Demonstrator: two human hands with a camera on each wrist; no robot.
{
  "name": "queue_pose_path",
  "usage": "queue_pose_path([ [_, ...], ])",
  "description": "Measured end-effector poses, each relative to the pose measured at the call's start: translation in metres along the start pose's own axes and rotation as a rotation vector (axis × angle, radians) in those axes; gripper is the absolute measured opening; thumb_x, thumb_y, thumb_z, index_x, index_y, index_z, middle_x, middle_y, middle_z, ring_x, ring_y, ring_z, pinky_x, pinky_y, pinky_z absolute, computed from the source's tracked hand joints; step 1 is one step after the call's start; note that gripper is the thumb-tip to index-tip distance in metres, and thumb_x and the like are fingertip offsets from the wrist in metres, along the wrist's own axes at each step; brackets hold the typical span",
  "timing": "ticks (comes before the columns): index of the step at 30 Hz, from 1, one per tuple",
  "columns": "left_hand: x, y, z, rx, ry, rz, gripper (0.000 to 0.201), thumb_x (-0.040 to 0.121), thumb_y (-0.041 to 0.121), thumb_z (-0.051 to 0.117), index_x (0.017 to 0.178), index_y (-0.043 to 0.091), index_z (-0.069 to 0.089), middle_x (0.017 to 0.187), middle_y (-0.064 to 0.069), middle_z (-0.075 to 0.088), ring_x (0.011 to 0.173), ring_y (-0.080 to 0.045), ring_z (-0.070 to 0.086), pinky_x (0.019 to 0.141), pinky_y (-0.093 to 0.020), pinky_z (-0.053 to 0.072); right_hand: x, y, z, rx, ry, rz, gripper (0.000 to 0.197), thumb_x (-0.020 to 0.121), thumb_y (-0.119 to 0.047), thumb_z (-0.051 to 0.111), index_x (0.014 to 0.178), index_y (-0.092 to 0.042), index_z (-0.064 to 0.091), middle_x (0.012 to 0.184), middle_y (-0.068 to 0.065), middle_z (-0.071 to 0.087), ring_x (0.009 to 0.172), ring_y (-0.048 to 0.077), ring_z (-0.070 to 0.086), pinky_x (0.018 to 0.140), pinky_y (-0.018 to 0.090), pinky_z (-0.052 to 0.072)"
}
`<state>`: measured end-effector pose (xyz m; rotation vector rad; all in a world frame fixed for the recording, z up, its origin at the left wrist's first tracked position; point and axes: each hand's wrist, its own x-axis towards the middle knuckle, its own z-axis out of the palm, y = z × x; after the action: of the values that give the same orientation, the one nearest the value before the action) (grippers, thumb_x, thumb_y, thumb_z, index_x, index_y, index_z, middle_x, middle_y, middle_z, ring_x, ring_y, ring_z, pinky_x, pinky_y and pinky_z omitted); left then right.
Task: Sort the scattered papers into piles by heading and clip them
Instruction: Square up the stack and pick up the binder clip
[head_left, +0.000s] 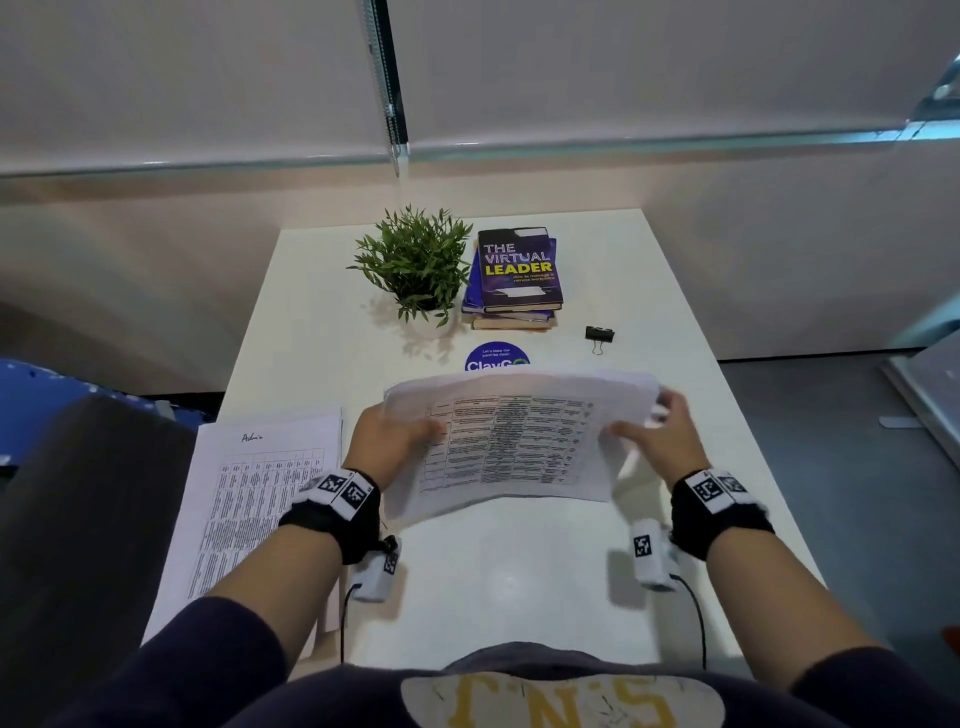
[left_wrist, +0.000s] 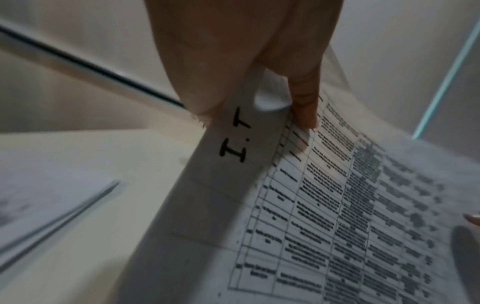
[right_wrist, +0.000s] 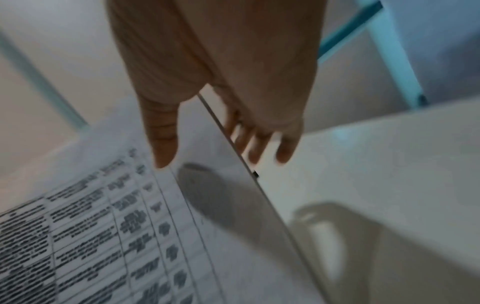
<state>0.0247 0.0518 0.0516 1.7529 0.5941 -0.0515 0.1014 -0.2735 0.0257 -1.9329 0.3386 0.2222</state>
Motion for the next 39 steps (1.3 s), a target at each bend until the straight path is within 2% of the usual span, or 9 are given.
queue_pose_path([
  [4, -0.007, 0.039, 0.007, 0.075, -0.073, 0.186, 0.020, 0.075, 0.006, 0.081, 0.087, 0.020, 0.072, 0.074, 0.011, 0.074, 0.070, -0.001, 0.069, 0.065, -0.014, 0.050, -0.006, -0.059, 0.003, -0.395, 0.028, -0.433, 0.099, 0.062, -0.034, 0.089, 0.144, -0.029, 0.034, 0.149, -0.006, 0.035, 0.137, 0.015, 0.031, 0.115, 0.040, 0.021],
  [8, -0.014, 0.072, 0.019, 0.184, -0.161, 0.341, 0.028, 0.073, 0.010, 0.084, 0.099, 0.018, 0.074, 0.086, 0.008, 0.073, 0.075, 0.006, 0.065, 0.069, -0.006, 0.047, -0.017, -0.110, 0.027, -0.752, -0.266, -0.639, 0.053, 0.075, -0.041, 0.079, 0.124, -0.033, 0.061, 0.136, -0.007, 0.056, 0.134, 0.019, 0.039, 0.111, 0.039, 0.022],
  [11, -0.016, 0.085, 0.015, 0.174, -0.181, 0.374, 0.023, 0.074, 0.009, 0.083, 0.091, 0.022, 0.074, 0.083, 0.008, 0.073, 0.070, 0.005, 0.065, 0.064, -0.008, 0.047, -0.020, -0.124, 0.023, -0.636, -0.412, -0.571, 0.003, 0.082, -0.025, 0.074, 0.080, -0.023, 0.074, 0.080, -0.006, 0.070, 0.082, 0.016, 0.063, 0.073, 0.029, 0.044],
  [14, -0.010, 0.085, -0.005, 0.164, -0.142, 0.334, 0.016, 0.074, 0.008, 0.083, 0.086, 0.013, 0.074, 0.083, -0.004, 0.075, 0.073, -0.016, 0.068, 0.065, -0.028, 0.056, -0.015, -0.118, 0.010, -0.394, -0.372, -0.485, 0.025, 0.081, -0.020, 0.077, 0.062, -0.028, 0.062, 0.057, -0.014, 0.059, 0.054, 0.001, 0.052, 0.055, 0.024, 0.036],
  [17, -0.013, 0.080, -0.013, -0.037, -0.039, 0.300, 0.018, 0.068, 0.015, 0.086, 0.078, 0.010, 0.072, 0.077, -0.005, 0.071, 0.069, -0.019, 0.063, 0.065, -0.028, 0.050, -0.015, -0.101, 0.005, -0.164, -0.312, -0.393, 0.005, 0.082, -0.022, 0.076, 0.080, -0.019, 0.072, 0.076, -0.006, 0.073, 0.067, 0.008, 0.065, 0.066, 0.031, 0.053],
  [20, -0.023, 0.076, 0.002, -0.273, 0.044, 0.303, 0.019, 0.061, 0.018, 0.085, 0.073, 0.016, 0.070, 0.078, -0.010, 0.066, 0.072, -0.021, 0.058, 0.068, -0.029, 0.046, -0.018, -0.084, 0.012, -0.013, -0.269, -0.315, 0.017, 0.082, -0.020, 0.076, 0.095, -0.009, 0.074, 0.094, 0.007, 0.076, 0.089, 0.025, 0.072, 0.081, 0.041, 0.058],
  [24, -0.031, 0.078, 0.012, -0.473, 0.138, 0.312, 0.018, 0.069, 0.015, 0.082, 0.085, 0.018, 0.074, 0.086, -0.008, 0.072, 0.081, -0.024, 0.063, 0.077, -0.035, 0.051, -0.026, -0.068, 0.023, 0.189, -0.285, -0.240, 0.012, 0.082, -0.019, 0.076, 0.093, -0.021, 0.072, 0.092, -0.010, 0.075, 0.088, 0.008, 0.072, 0.080, 0.026, 0.053],
  [36, -0.055, 0.024, 0.042, -0.156, 0.321, 0.356, 0.033, 0.099, 0.023, 0.056, 0.129, 0.015, 0.048, 0.111, 0.009, 0.062, 0.103, 0.003, 0.057, 0.080, -0.008, 0.048, -0.046, -0.036, 0.053, 0.255, -0.286, -0.230, 0.019, 0.085, -0.018, 0.073, 0.102, -0.012, 0.071, 0.097, -0.003, 0.073, 0.089, 0.007, 0.068, 0.079, 0.021, 0.052],
  [39, -0.048, -0.014, 0.045, -0.032, 0.235, 0.218, 0.036, 0.098, 0.024, 0.056, 0.130, 0.017, 0.043, 0.118, 0.002, 0.062, 0.105, -0.010, 0.060, 0.093, -0.034, 0.053, -0.047, -0.013, 0.063, 0.117, -0.319, -0.159, 0.026, 0.086, -0.020, 0.072, 0.112, -0.013, 0.068, 0.103, -0.002, 0.070, 0.094, 0.012, 0.066, 0.080, 0.023, 0.050],
])
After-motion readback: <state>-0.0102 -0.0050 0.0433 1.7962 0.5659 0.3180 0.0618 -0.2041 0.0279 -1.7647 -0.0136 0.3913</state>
